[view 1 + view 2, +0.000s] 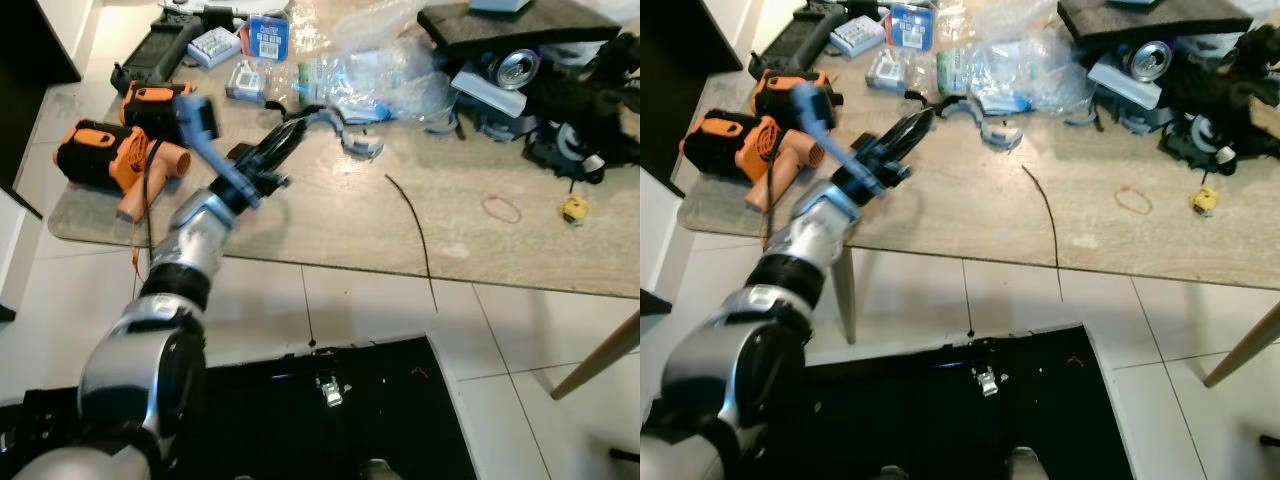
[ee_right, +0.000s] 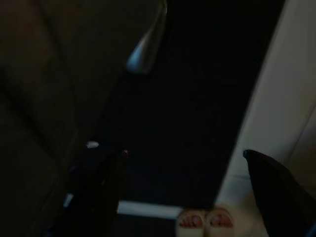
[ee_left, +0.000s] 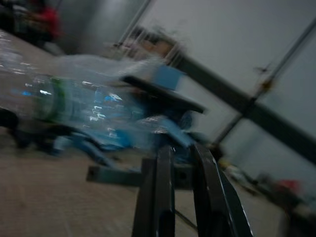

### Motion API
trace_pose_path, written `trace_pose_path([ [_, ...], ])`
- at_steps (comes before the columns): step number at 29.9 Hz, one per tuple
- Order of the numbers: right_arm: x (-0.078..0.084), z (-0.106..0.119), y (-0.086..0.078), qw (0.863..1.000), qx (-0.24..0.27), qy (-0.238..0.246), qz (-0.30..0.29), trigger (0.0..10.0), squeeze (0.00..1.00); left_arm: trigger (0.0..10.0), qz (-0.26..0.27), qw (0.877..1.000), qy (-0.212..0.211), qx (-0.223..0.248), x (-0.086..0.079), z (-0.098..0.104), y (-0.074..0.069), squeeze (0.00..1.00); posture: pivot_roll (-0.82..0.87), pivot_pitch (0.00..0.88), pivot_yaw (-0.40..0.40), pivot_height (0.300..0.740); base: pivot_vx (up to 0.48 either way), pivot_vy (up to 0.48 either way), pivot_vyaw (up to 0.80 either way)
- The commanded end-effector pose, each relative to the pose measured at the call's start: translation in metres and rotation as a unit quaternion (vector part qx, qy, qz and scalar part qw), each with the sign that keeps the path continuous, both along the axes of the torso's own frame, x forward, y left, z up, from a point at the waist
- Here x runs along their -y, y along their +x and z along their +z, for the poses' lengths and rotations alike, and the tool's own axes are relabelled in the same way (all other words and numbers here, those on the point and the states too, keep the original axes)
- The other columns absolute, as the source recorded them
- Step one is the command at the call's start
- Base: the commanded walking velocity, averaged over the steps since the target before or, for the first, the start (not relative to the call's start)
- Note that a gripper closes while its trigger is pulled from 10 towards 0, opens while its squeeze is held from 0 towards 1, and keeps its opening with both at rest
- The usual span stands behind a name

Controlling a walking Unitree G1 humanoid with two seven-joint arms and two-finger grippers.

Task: Picking trash to rubbish bin

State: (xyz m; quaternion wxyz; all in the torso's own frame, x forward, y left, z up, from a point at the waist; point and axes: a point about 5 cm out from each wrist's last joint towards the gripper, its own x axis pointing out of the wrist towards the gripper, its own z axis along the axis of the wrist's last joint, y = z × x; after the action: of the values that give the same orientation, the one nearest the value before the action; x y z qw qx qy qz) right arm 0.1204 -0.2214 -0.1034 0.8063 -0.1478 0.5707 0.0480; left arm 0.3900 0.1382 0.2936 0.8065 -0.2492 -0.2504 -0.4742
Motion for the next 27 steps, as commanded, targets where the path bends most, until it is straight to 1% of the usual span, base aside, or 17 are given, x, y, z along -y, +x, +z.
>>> trace_pose_path([
  [1,-0.040,-0.012,-0.019,0.996,-0.048,0.040,0.058,10.0,0.00,0.0,-0.035,0.999,-0.029,0.000,-0.013,-0.007,-0.009,0.00,-0.18,0.299,0.110,0.740,0.000,0.000,0.00],
  [3,-0.040,-0.011,-0.016,0.997,-0.045,0.038,0.057,10.0,0.00,0.0,-0.079,0.996,-0.048,0.003,-0.018,-0.012,-0.020,0.00,-0.17,0.289,0.109,0.740,0.000,0.000,0.00],
  [4,-0.040,-0.010,-0.013,0.997,-0.044,0.037,0.057,10.0,0.00,0.0,-0.114,0.993,-0.034,0.008,-0.017,-0.021,-0.032,0.00,-0.15,0.269,0.109,0.740,0.000,0.000,0.00],
  [5,-0.040,-0.010,-0.013,0.997,-0.044,0.037,0.057,10.0,0.00,0.0,-0.114,0.993,-0.034,0.008,-0.017,-0.021,-0.032,0.00,-0.15,0.269,0.109,0.740,0.000,0.000,0.00],
  [7,-0.039,-0.008,-0.003,0.997,-0.039,0.034,0.059,10.0,0.00,0.0,-0.179,0.984,0.007,0.008,-0.003,-0.050,-0.065,0.00,-0.12,0.236,0.104,0.740,0.000,0.000,0.00],
  [9,-0.039,-0.007,-0.002,0.997,-0.038,0.033,0.059,10.0,0.00,0.0,-0.184,0.983,0.005,0.002,-0.002,-0.053,-0.067,0.00,-0.12,0.236,0.104,0.740,0.000,0.000,0.00],
  [10,-0.039,-0.007,0.000,0.997,-0.037,0.032,0.060,10.0,0.00,0.0,-0.195,0.981,-0.009,-0.006,-0.002,-0.057,-0.073,0.00,-0.11,0.219,0.102,0.740,0.000,0.000,0.00],
  [11,-0.039,-0.006,0.003,0.997,-0.035,0.032,0.063,10.0,0.00,4.1,-0.203,0.979,-0.026,-0.011,-0.003,-0.062,-0.079,0.00,-0.10,0.205,0.099,0.740,0.000,0.000,0.00],
  [12,-0.039,-0.005,0.005,0.997,-0.034,0.031,0.064,10.0,0.00,4.1,-0.208,0.977,-0.037,-0.014,-0.004,-0.065,-0.084,0.00,-0.10,0.205,0.099,0.740,0.000,0.000,0.00],
  [13,-0.039,-0.004,0.008,0.997,-0.032,0.031,0.067,10.0,0.00,6.1,-0.197,0.979,-0.046,-0.025,-0.004,-0.070,-0.087,0.00,-0.09,0.200,0.095,0.740,0.000,0.000,0.00],
  [15,-0.039,-0.004,0.010,0.997,-0.030,0.031,0.068,10.0,0.00,6.1,-0.186,0.981,-0.049,-0.034,-0.005,-0.074,-0.087,0.00,-0.08,0.200,0.094,0.740,0.000,0.000,0.00],
  [16,-0.039,-0.003,0.012,0.997,-0.027,0.030,0.069,10.0,0.00,10.0,-0.171,0.983,-0.047,-0.050,-0.005,-0.081,-0.087,0.00,-0.08,0.200,0.089,0.740,0.000,0.000,0.00],
  [19,-0.039,-0.002,0.015,0.997,-0.025,0.029,0.070,10.0,0.00,10.0,-0.156,0.984,-0.046,-0.073,-0.006,-0.092,-0.087,0.00,-0.07,0.190,0.082,0.740,0.000,0.000,0.00],
  [22,-0.039,0.000,0.022,0.996,-0.021,0.024,0.081,10.0,0.00,10.0,-0.106,0.983,-0.048,-0.143,-0.012,-0.122,-0.088,0.00,-0.06,0.187,0.073,0.740,0.000,0.000,0.00],
  [24,-0.038,0.002,0.025,0.996,-0.020,0.019,0.087,10.0,0.00,10.0,-0.082,0.981,-0.029,-0.170,-0.011,-0.135,-0.092,0.00,-0.05,0.175,0.065,0.740,0.000,0.000,0.00],
  [25,-0.038,0.002,0.025,0.996,-0.020,0.019,0.087,10.0,0.00,10.0,-0.082,0.981,-0.029,-0.170,-0.011,-0.135,-0.092,0.00,-0.05,0.175,0.065,0.740,0.000,0.000,0.00],
  [27,-0.038,0.003,0.028,0.995,-0.020,0.015,0.093,10.0,0.00,10.0,-0.071,0.979,-0.002,-0.190,-0.009,-0.148,-0.097,0.00,-0.05,0.175,0.064,0.740,0.000,0.000,0.00],
])
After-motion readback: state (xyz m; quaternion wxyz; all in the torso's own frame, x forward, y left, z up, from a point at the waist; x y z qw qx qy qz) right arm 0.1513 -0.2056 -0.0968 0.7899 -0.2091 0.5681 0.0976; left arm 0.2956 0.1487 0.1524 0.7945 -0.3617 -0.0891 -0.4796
